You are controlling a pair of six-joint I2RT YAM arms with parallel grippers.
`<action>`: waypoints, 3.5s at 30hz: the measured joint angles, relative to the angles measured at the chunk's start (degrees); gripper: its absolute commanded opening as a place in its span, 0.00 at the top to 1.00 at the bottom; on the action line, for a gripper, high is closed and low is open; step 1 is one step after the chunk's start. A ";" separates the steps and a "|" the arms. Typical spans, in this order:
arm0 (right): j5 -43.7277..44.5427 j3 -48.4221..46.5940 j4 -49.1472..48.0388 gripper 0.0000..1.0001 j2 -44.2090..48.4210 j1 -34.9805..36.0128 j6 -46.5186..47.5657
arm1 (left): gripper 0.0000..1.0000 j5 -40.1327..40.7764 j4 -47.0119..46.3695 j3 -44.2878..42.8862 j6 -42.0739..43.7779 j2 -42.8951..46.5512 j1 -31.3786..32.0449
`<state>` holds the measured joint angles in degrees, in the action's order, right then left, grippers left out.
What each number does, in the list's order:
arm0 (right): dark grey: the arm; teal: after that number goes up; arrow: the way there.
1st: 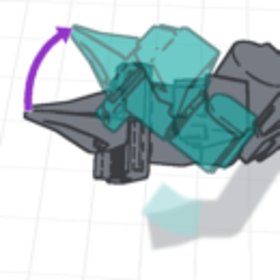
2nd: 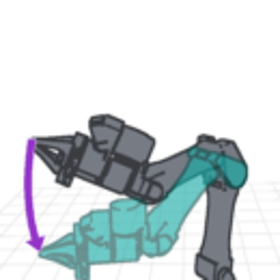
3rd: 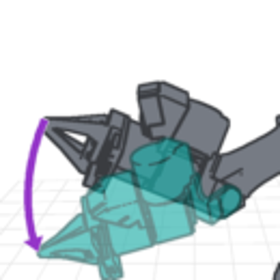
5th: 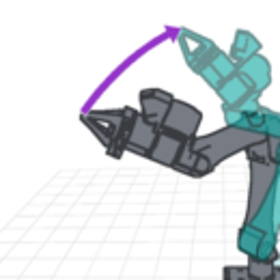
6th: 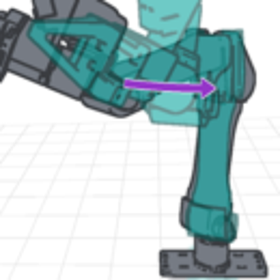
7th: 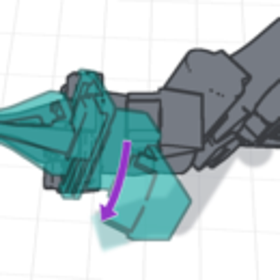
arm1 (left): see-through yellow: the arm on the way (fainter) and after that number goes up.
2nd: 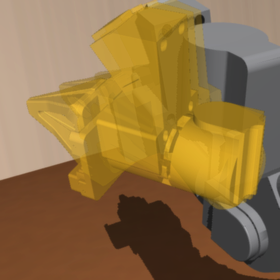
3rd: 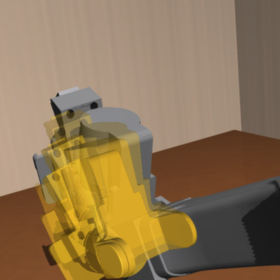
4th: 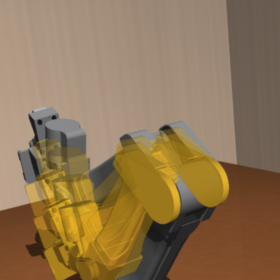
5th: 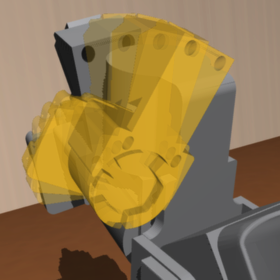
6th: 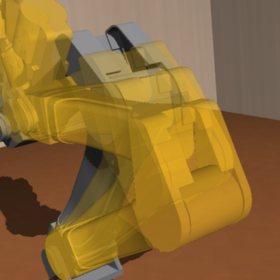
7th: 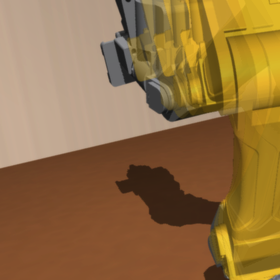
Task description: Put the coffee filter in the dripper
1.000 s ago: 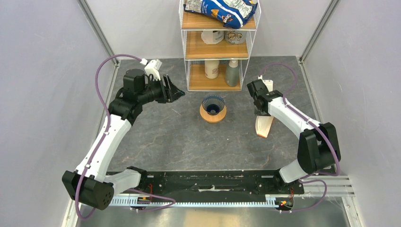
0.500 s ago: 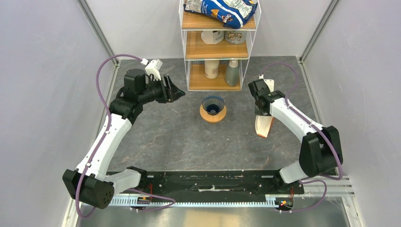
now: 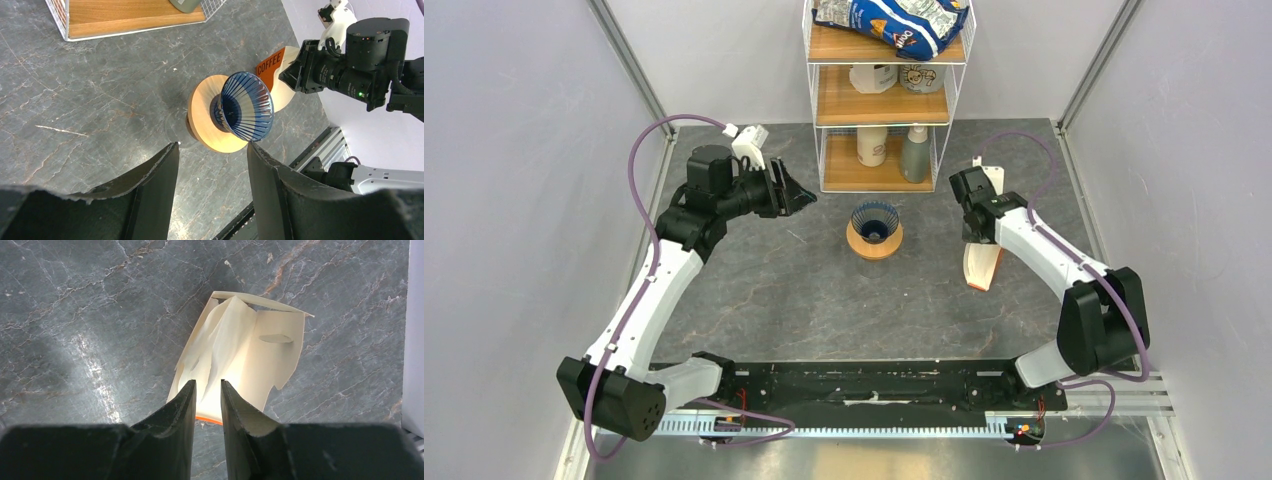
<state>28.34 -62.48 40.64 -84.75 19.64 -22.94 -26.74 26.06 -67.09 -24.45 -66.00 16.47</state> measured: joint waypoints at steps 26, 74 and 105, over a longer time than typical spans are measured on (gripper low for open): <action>1.27 0.96 -0.74 0.83 -2.29 -1.36 0.33 | 0.40 -0.39 0.00 0.00 0.00 -0.61 0.00; -23.39 -12.44 7.28 1.00 27.69 0.79 8.63 | 0.29 -1.40 -2.71 -1.46 3.15 -1.33 4.07; -32.63 -23.82 -3.34 1.00 15.23 3.23 -8.59 | 0.35 38.71 -14.69 -22.34 29.51 -20.09 41.53</action>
<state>-4.29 -86.30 37.30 -69.52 22.87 -31.53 11.97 11.38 -89.43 5.06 -86.08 58.00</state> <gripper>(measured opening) 0.007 0.654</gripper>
